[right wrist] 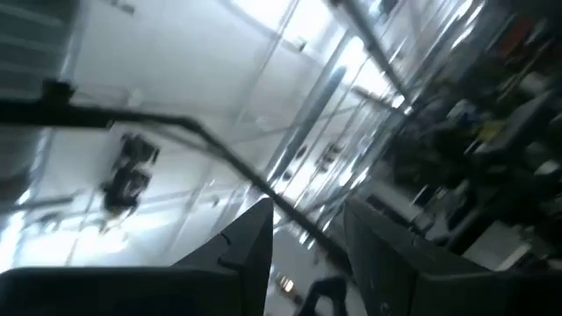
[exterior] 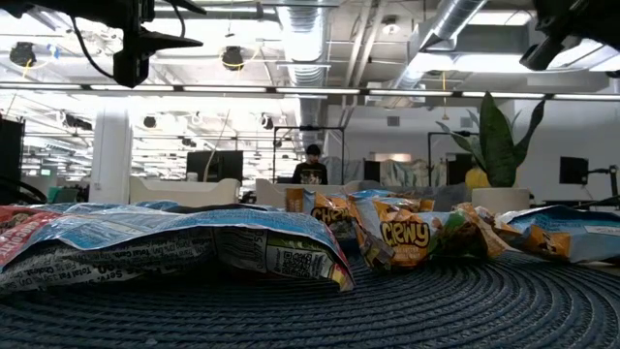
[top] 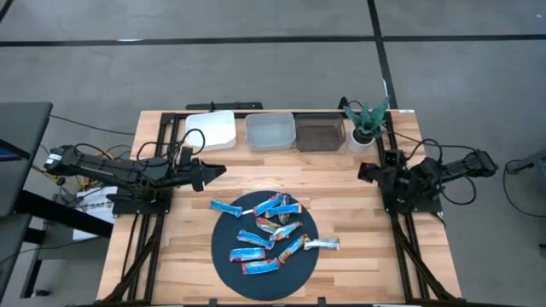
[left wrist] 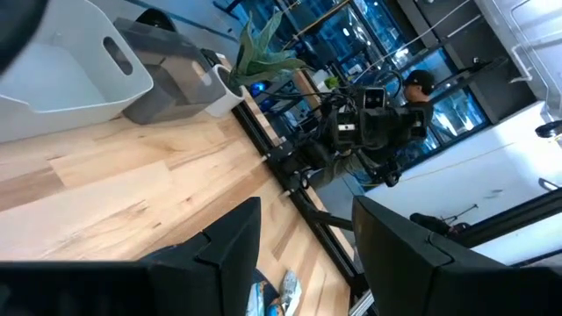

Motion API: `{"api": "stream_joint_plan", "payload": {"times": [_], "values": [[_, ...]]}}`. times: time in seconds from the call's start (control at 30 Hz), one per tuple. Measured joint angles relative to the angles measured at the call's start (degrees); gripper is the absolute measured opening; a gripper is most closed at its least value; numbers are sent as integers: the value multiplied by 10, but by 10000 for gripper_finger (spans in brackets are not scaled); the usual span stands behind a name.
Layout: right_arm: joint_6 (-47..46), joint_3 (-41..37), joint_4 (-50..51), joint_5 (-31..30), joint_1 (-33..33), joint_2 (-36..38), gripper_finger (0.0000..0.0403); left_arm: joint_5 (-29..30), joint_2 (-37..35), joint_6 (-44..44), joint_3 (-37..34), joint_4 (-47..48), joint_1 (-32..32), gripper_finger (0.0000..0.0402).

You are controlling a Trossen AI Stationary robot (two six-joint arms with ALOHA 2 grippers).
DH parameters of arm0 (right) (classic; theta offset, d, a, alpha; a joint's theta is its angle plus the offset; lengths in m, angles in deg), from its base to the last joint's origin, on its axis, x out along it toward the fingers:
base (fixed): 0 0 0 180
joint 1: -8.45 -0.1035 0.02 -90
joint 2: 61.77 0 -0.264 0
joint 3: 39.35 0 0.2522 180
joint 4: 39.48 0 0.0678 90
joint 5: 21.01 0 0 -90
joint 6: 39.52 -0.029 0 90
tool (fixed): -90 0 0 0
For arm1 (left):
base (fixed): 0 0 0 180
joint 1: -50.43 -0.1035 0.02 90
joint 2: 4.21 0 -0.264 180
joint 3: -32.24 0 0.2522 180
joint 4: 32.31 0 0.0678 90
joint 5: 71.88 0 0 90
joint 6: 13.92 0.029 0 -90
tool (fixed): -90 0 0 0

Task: Pick and place Granola Bars by type
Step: Put the blue granola bar into the white bin

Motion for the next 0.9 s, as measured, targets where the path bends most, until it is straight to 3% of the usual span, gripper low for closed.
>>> {"api": "stream_joint_plan", "payload": {"times": [0.13, 0.63, 0.9], "values": [[-23, 0, 0, -47, 4, 0, 131, 0, -1, 1, 0, 0, 0, 174], [-23, 0, -14, -50, 4, 0, 131, -2, -2, 5, 0, 14, 0, 174], [39, 0, 0, -76, 4, 0, 131, -2, -2, 4, 0, 17, 0, 174]]}}
